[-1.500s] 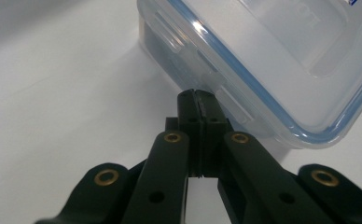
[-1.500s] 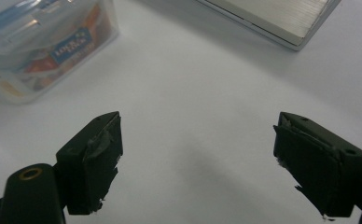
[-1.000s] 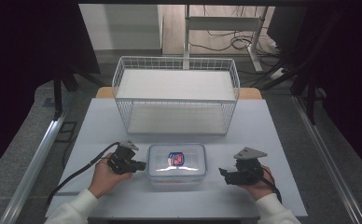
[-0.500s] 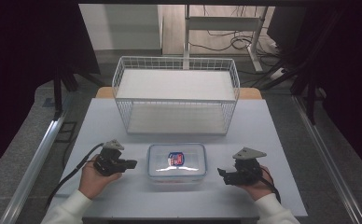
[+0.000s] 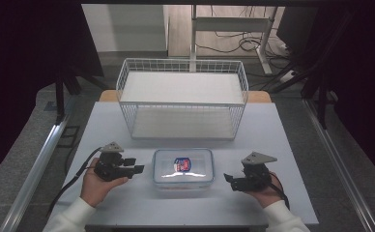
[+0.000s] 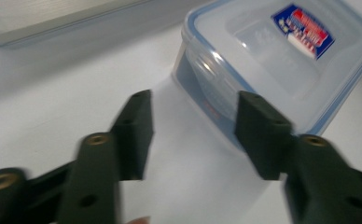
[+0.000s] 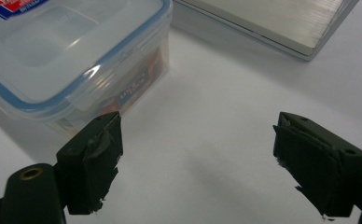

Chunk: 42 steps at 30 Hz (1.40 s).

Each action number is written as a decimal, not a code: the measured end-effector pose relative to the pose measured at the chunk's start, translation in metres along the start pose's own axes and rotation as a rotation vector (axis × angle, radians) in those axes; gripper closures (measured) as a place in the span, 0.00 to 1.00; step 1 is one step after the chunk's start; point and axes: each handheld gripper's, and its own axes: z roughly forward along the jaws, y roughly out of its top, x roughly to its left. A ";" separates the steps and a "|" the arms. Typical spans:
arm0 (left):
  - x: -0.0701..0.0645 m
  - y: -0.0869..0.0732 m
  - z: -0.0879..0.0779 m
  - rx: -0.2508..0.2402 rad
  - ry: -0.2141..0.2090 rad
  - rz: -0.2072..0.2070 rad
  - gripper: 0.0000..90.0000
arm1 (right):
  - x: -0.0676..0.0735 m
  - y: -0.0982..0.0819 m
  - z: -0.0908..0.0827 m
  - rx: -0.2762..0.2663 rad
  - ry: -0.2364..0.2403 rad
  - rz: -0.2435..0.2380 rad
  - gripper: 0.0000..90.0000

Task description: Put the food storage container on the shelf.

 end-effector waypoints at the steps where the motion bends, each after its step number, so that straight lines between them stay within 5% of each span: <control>1: 0.000 0.000 0.000 0.000 0.000 0.000 0.46 | 0.000 0.001 0.000 -0.002 0.009 0.009 0.18; 5: 0.000 0.000 0.000 -0.006 -0.007 -0.047 0.33 | 0.001 0.003 -0.001 -0.012 0.040 0.040 0.18; 11: 0.000 0.002 0.001 -0.019 -0.082 -0.097 0.23 | 0.002 0.006 -0.002 -0.026 0.111 0.095 0.17; 15: 0.000 0.003 0.006 -0.020 -0.136 -0.138 0.21 | 0.004 0.011 -0.001 -0.033 0.176 0.122 0.17; 19: 0.001 0.004 0.020 0.002 -0.201 -0.180 0.15 | 0.006 0.015 0.004 -0.033 0.294 0.199 0.15; 28: 0.008 0.007 0.040 0.005 -0.306 -0.267 0.14 | 0.005 0.020 0.014 -0.023 0.350 0.238 0.15; 42: 0.016 0.008 0.063 0.040 -0.411 -0.308 0.17 | -0.001 0.037 0.055 0.041 0.453 0.333 0.16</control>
